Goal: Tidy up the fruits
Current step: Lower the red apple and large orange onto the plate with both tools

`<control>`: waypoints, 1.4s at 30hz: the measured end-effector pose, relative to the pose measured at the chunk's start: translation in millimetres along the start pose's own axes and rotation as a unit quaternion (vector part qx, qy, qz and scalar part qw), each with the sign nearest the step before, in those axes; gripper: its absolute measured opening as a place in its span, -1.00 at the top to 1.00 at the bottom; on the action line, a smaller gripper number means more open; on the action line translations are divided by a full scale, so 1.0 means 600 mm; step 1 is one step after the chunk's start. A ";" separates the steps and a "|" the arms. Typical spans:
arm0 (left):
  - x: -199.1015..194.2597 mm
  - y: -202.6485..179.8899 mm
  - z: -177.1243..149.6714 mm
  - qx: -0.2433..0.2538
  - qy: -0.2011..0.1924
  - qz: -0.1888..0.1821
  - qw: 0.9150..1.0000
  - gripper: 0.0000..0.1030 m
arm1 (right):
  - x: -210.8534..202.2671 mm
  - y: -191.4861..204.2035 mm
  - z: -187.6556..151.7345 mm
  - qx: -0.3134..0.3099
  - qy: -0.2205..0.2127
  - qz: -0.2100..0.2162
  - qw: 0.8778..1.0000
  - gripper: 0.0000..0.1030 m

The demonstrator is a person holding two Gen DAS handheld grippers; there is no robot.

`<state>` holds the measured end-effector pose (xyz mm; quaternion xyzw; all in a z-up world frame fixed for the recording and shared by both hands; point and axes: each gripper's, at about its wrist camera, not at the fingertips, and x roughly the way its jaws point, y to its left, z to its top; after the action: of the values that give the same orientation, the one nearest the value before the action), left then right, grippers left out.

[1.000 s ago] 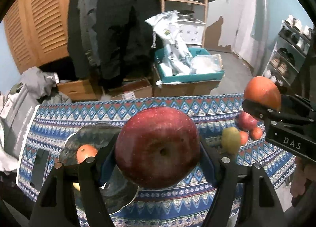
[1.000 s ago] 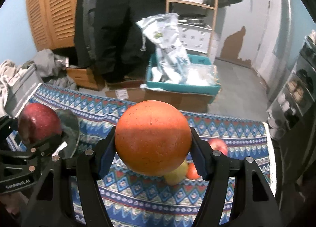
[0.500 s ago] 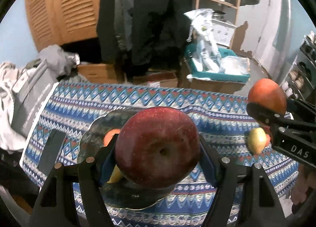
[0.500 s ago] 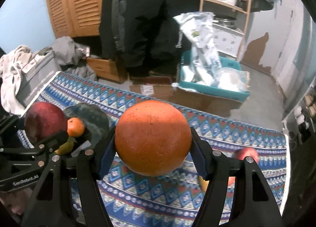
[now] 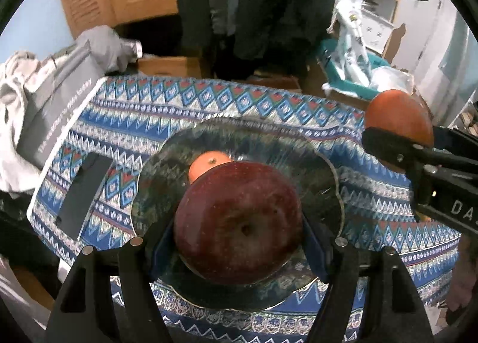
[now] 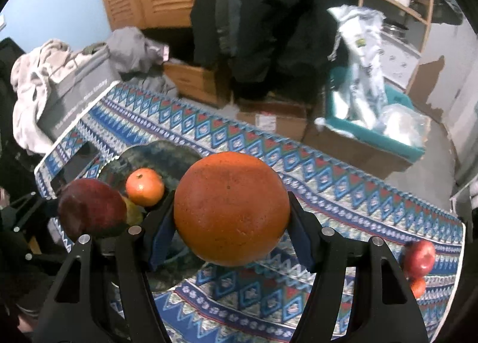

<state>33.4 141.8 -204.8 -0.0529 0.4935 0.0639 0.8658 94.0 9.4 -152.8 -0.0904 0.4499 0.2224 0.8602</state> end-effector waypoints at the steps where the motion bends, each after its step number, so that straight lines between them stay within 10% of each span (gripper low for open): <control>1: 0.005 0.004 -0.003 -0.002 0.004 0.000 1.000 -0.46 | 0.011 0.005 -0.001 -0.001 0.008 0.004 1.000 -0.32; 32: 0.053 0.002 -0.030 0.005 0.060 -0.012 0.998 -0.59 | 0.133 0.027 -0.039 0.020 0.126 0.063 0.990 -0.37; 42: 0.041 0.009 -0.023 -0.007 0.049 -0.010 0.999 -0.60 | 0.098 0.016 -0.018 0.043 0.085 0.087 0.992 -0.43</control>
<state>33.3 146.2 -233.1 -0.0669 0.5347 0.0561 0.8405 110.8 31.6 -206.6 -0.0319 0.5366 0.2686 0.7993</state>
